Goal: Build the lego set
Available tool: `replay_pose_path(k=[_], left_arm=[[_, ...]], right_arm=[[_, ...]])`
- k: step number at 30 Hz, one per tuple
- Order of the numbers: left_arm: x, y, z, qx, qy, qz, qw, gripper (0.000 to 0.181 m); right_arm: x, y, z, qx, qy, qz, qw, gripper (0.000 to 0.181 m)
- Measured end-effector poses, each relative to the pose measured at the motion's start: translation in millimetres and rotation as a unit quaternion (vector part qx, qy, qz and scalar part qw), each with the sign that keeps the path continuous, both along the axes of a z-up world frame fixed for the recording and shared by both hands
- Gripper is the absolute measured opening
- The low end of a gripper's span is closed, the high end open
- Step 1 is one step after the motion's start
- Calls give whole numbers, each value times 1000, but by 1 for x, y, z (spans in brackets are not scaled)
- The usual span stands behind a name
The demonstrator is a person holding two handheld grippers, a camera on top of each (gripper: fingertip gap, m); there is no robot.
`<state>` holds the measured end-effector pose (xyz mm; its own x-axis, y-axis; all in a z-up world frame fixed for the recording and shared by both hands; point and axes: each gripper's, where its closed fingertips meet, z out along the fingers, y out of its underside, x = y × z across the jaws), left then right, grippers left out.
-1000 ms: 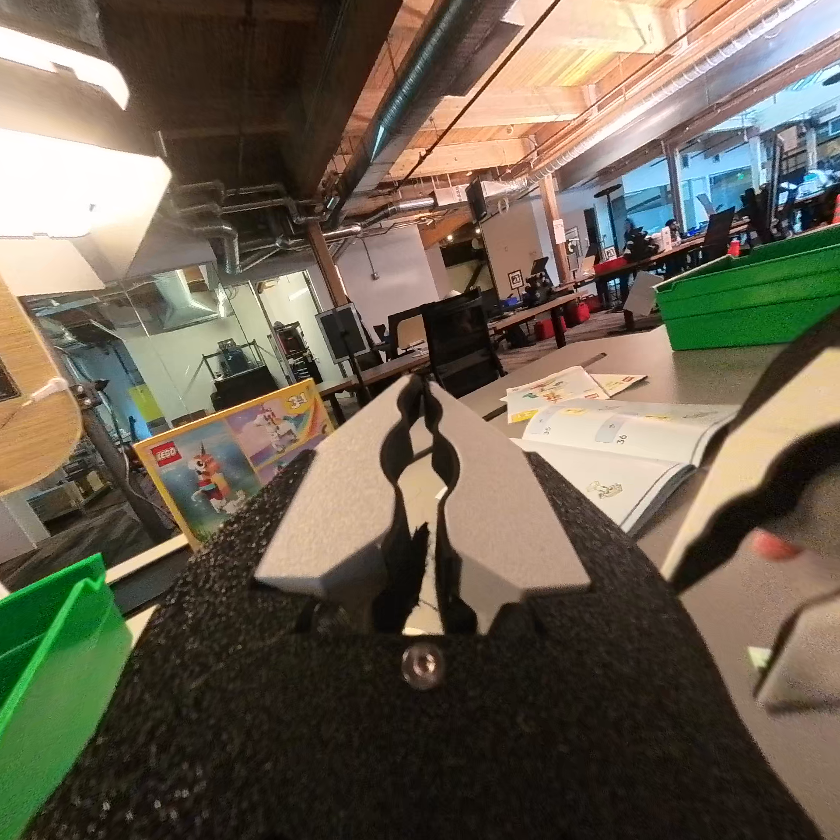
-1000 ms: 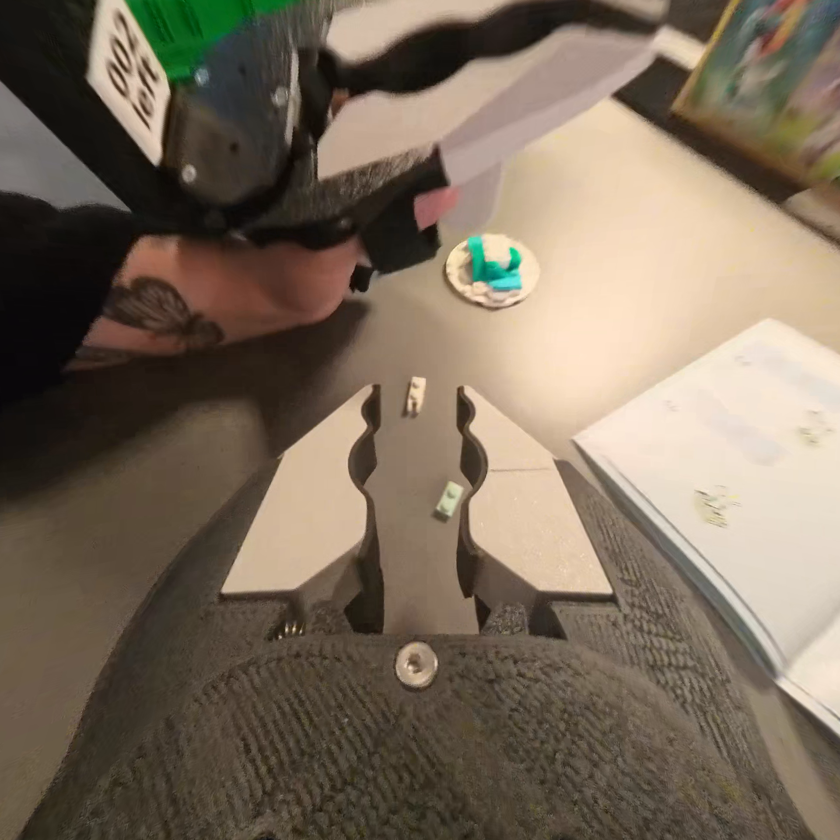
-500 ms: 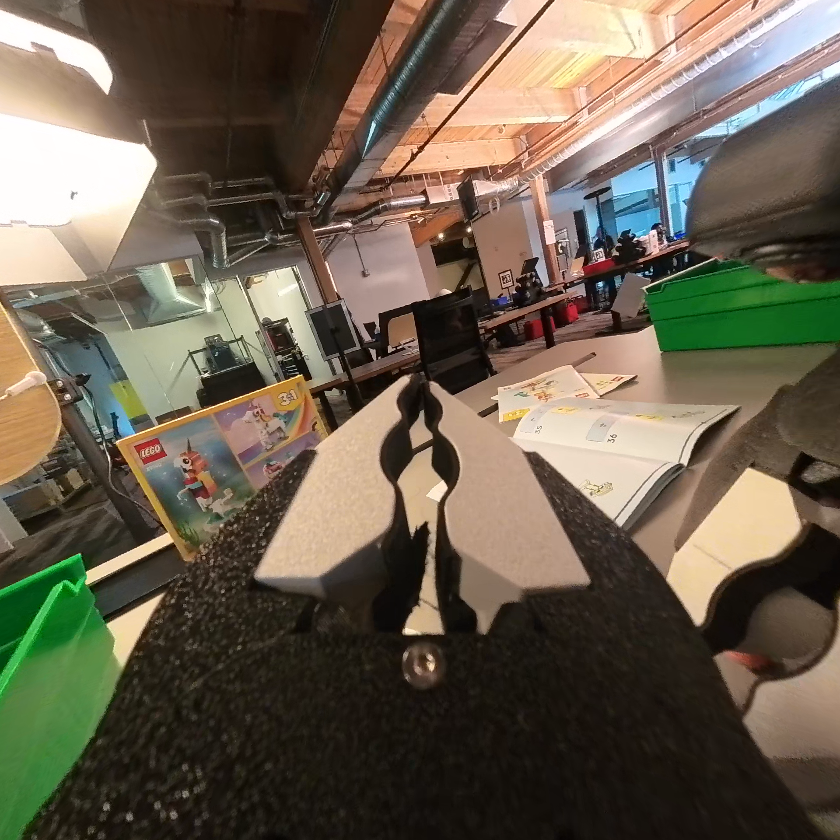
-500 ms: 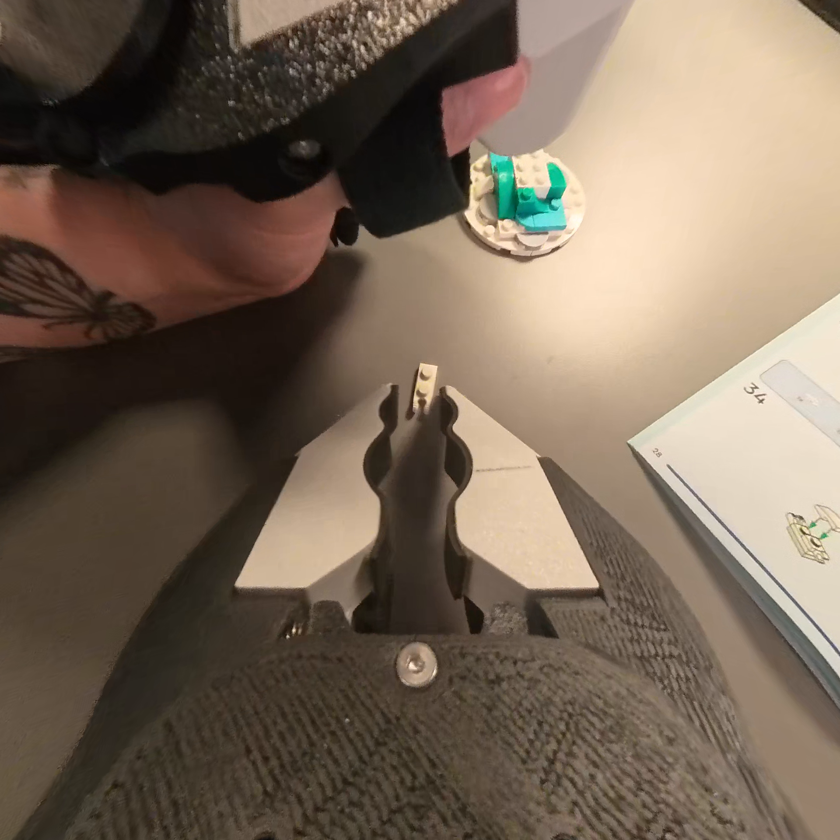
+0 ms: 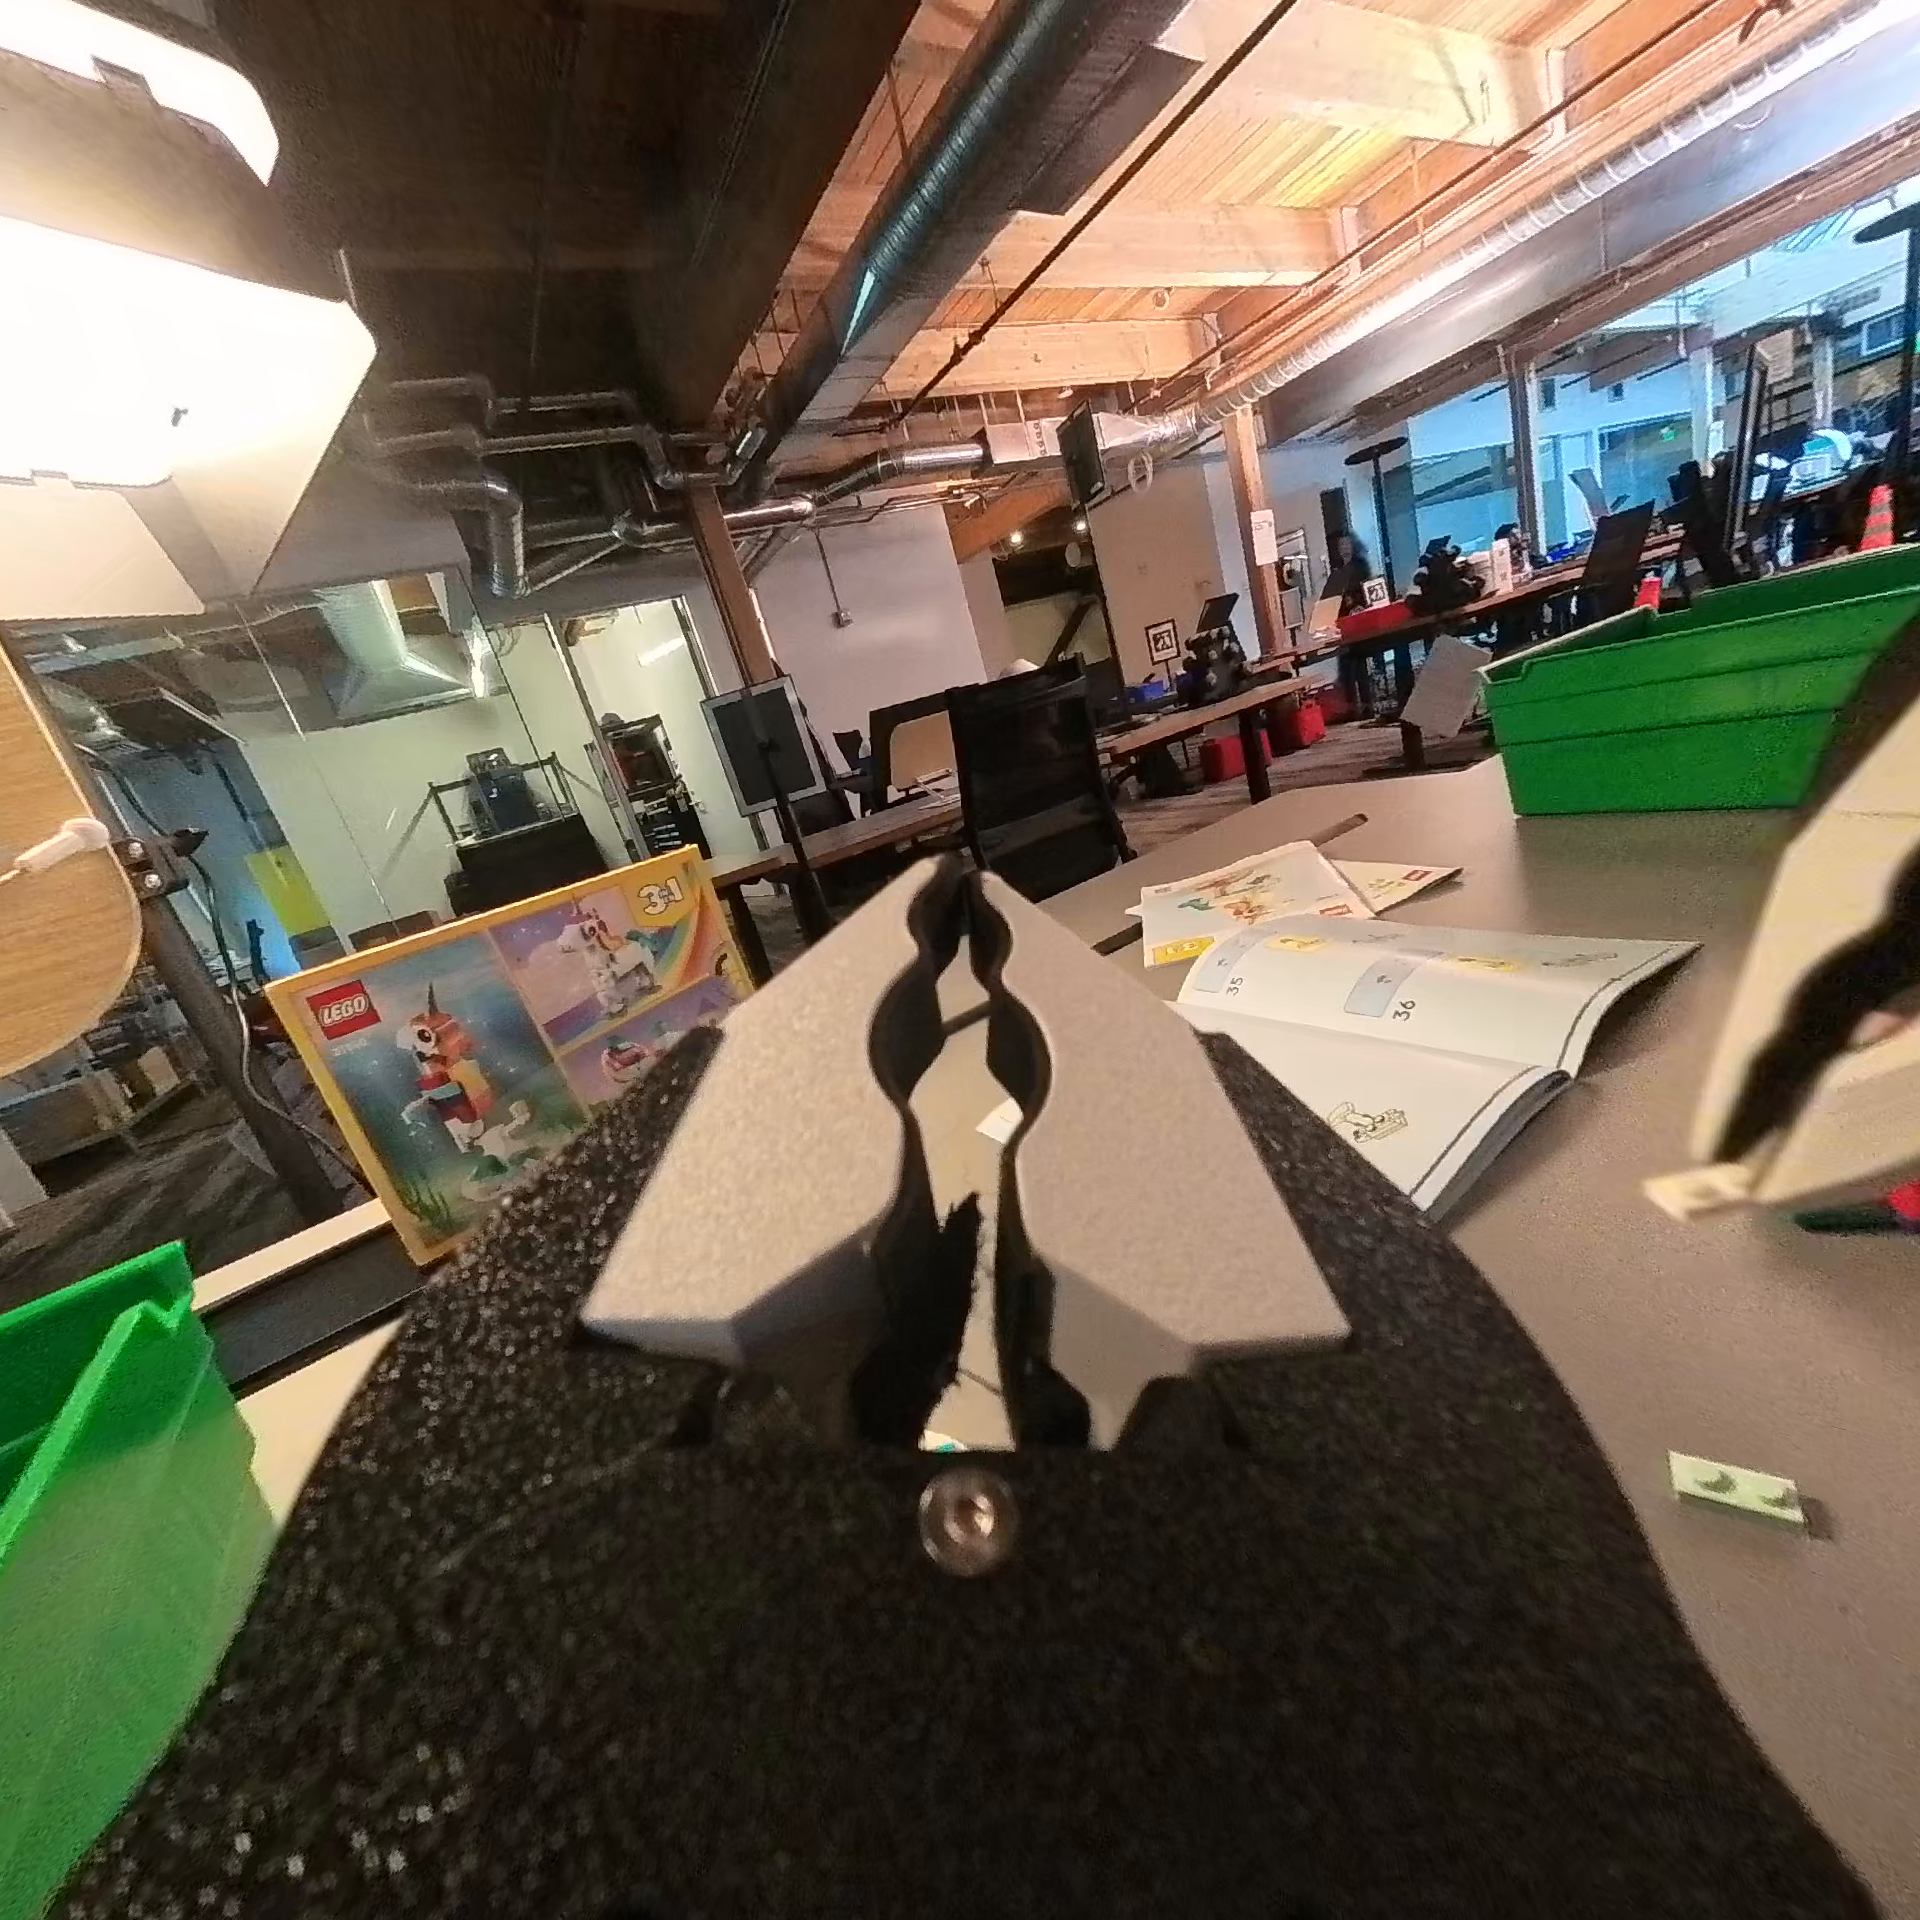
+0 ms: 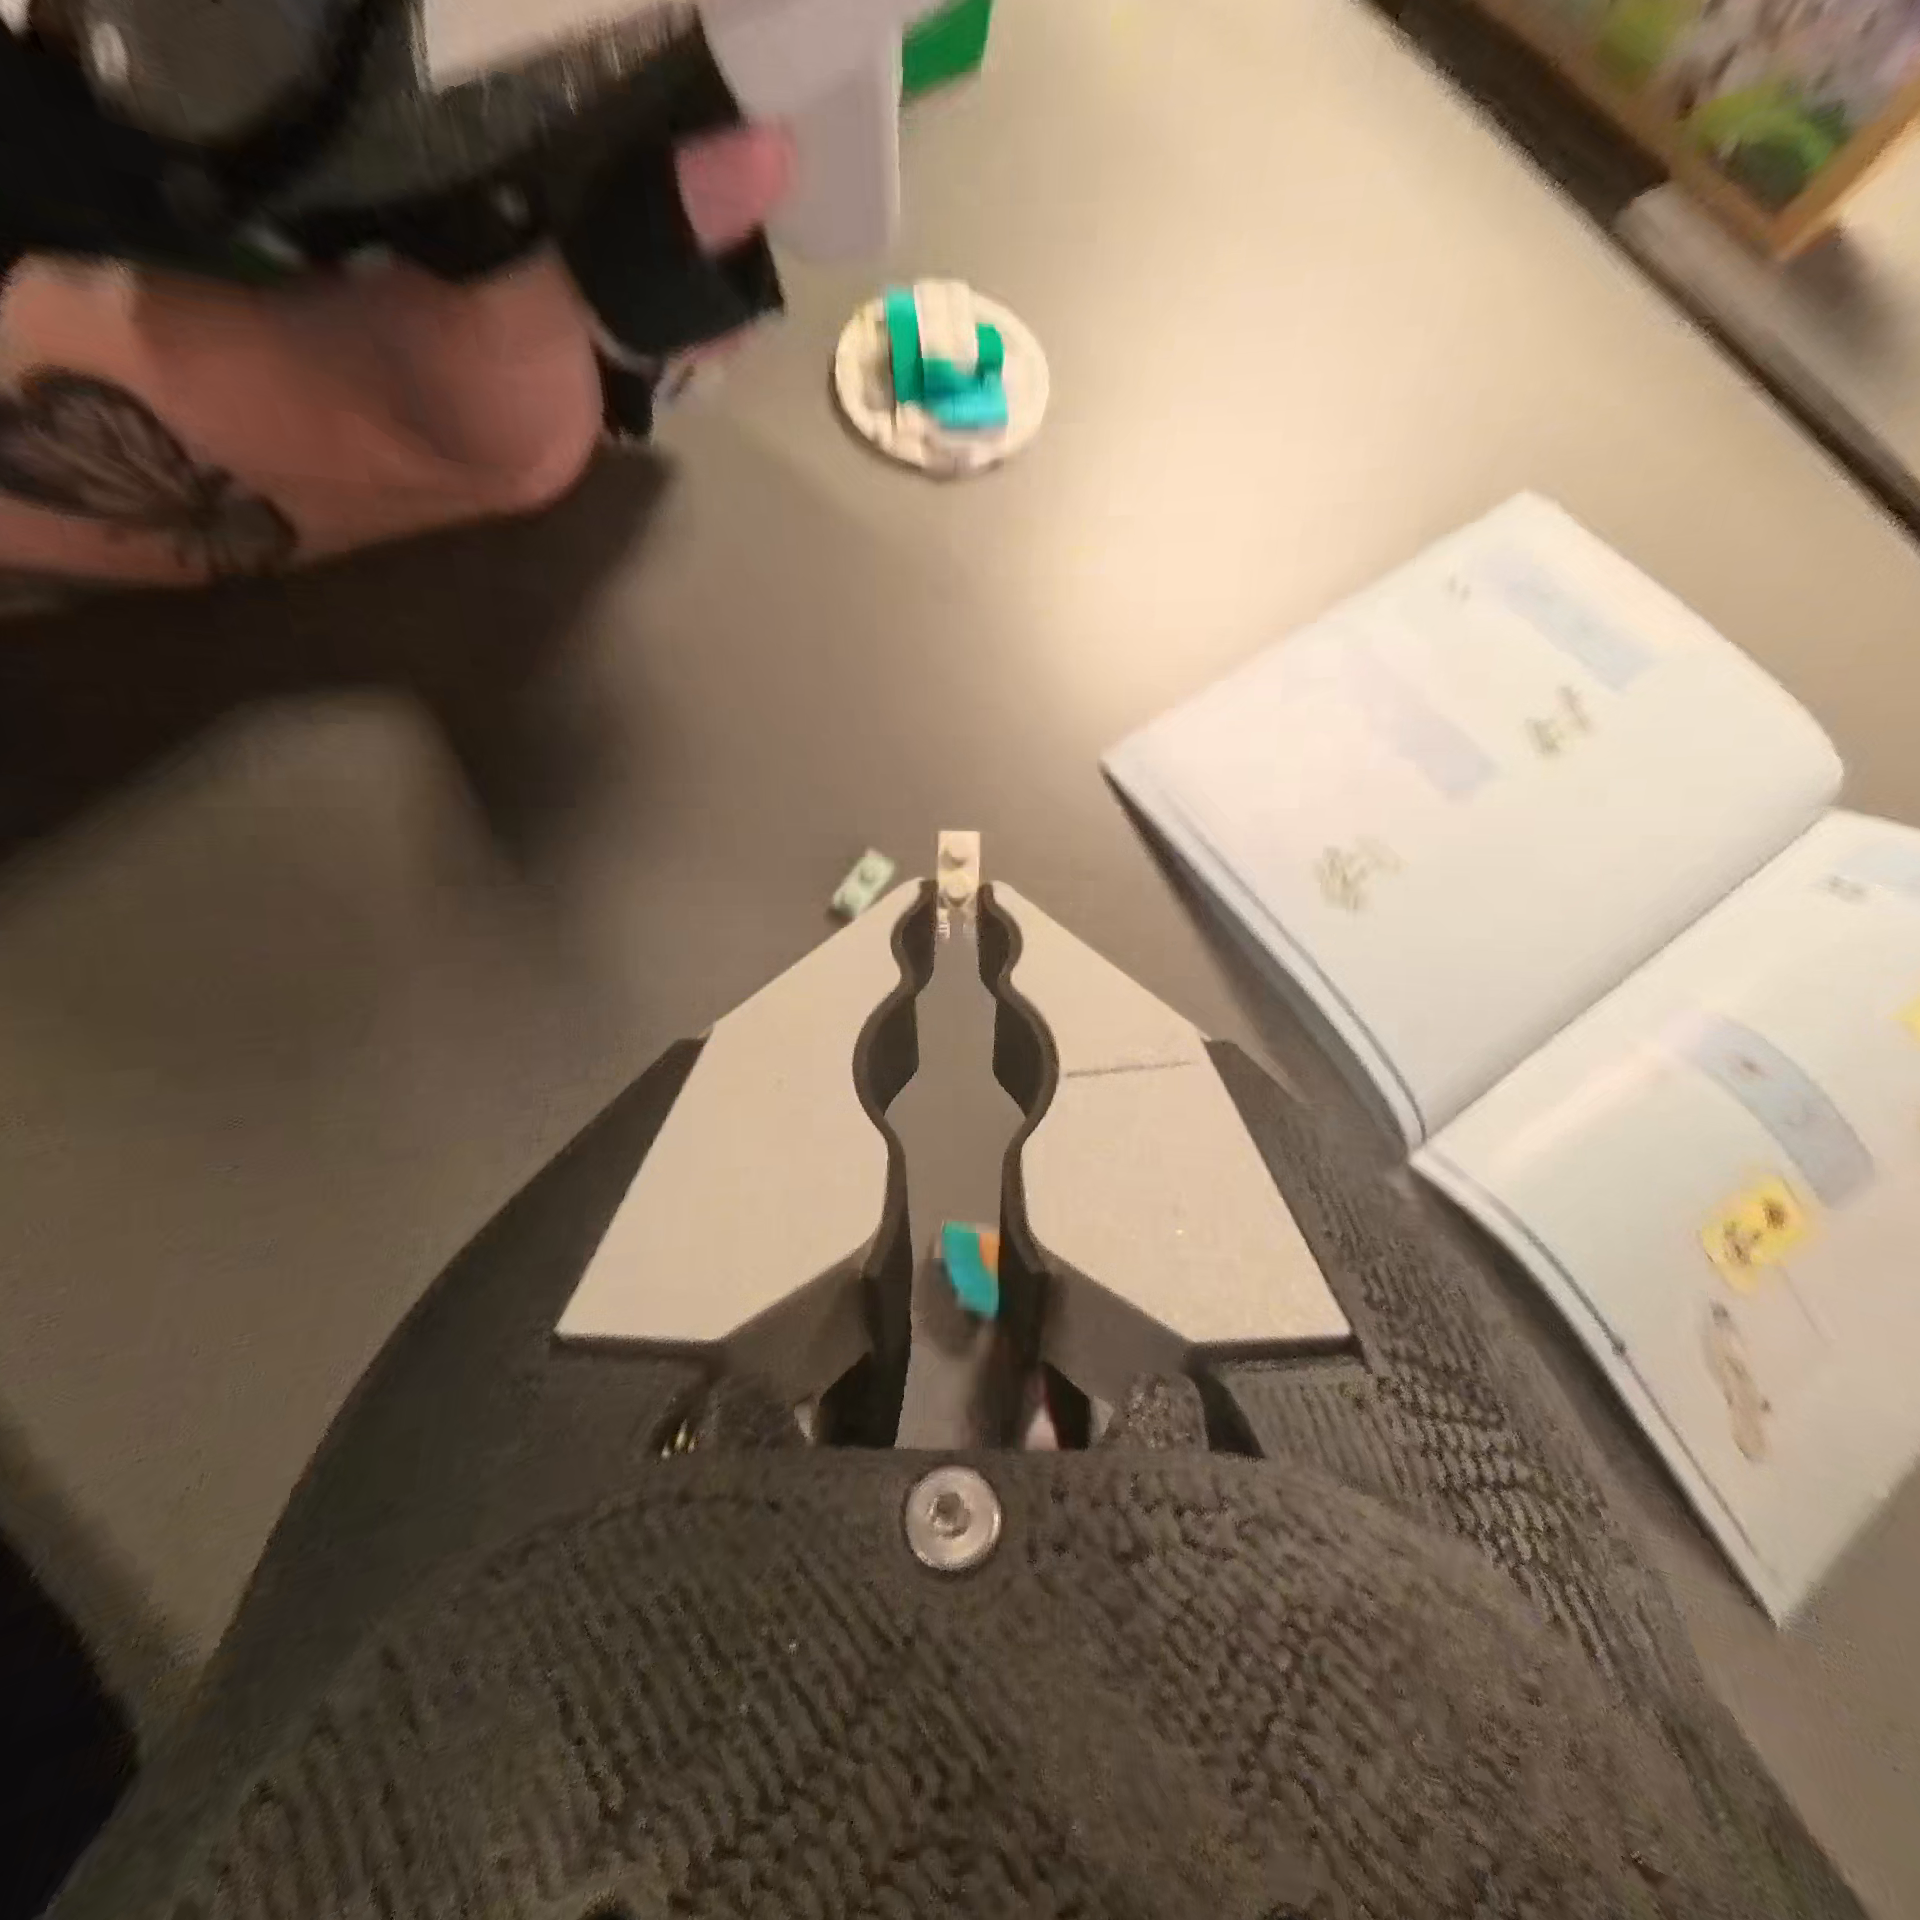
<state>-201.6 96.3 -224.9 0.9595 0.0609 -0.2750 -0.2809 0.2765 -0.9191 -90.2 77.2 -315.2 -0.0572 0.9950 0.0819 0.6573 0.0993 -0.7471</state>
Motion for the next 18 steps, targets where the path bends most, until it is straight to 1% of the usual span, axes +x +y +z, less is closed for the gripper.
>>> replay_pose_path(k=[2,4,7,8,18], left_arm=[[2,1,-1,-2,2,-3,1000,0],[4,1,-1,-4,10,-4,1000,0],[7,2,-3,-8,18,-8,1000,0],[8,2,-3,-8,20,-9,1000,0],[9,1,-3,-9,21,-10,1000,0]], right_arm=[[14,-8,-10,-10,-38,13,999,6],[18,-19,-18,-11,-53,22,998,6],[20,-18,-31,43,-83,14,996,6],[19,-18,-33,48,-89,13,995,6],[17,-17,-41,29,-92,0,995,6]])
